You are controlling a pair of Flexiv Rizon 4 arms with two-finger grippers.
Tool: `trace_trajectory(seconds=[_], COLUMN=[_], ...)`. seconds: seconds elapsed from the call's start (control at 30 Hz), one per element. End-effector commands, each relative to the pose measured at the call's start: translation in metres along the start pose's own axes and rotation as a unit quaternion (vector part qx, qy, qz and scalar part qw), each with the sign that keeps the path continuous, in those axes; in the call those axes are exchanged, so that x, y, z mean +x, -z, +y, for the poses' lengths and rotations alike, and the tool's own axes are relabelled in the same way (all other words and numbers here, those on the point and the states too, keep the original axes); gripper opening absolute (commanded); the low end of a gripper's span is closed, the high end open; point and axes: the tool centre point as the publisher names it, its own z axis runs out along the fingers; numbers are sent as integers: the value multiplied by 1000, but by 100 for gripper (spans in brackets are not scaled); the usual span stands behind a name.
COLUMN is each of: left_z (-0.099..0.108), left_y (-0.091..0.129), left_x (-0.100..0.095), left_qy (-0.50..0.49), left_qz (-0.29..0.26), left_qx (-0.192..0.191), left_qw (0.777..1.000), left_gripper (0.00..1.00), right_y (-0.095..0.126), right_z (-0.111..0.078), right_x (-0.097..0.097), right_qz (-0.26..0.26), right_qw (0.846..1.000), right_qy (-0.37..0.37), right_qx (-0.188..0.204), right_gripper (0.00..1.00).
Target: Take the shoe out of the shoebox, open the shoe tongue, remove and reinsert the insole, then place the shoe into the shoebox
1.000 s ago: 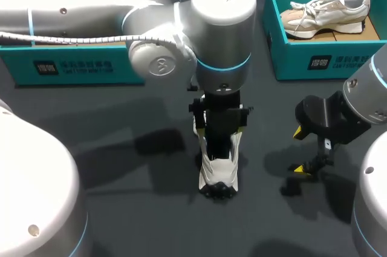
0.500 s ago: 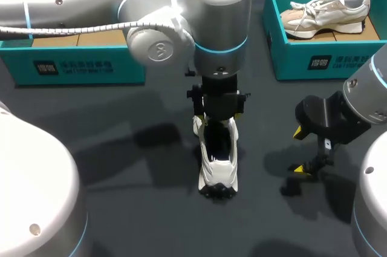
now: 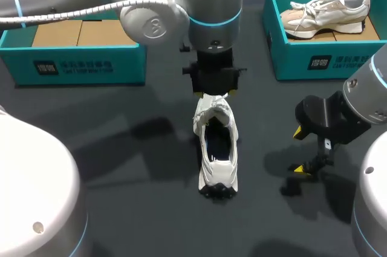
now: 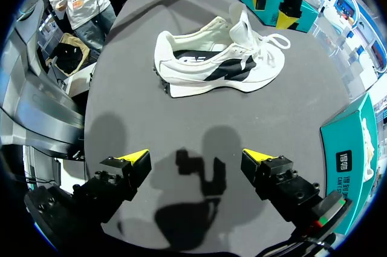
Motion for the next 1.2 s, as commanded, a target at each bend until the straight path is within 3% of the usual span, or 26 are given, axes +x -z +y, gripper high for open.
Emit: trace_trajectory(seconds=[0.03, 0.27, 0.6, 1.2], left_z=[14, 35, 33, -29], left_y=[10, 12, 10, -9], left_x=[2, -2, -3, -2], left_qy=[1, 10, 18, 10], left_qz=[-4, 11, -1, -17], left_qx=[8, 4, 32, 110], left_qw=[1000, 1000, 999, 994], left_gripper=[49, 45, 36, 31], right_y=[0, 0, 0, 0], right_z=[-1, -1, -1, -1], right_x=[2, 2, 2, 2], right_qz=[-2, -2, -2, -2], right_qw=[1000, 1000, 1000, 1000], right_qy=[0, 0, 0, 0], right_qx=[0, 0, 0, 0], right_gripper=[100, 100, 100, 100])
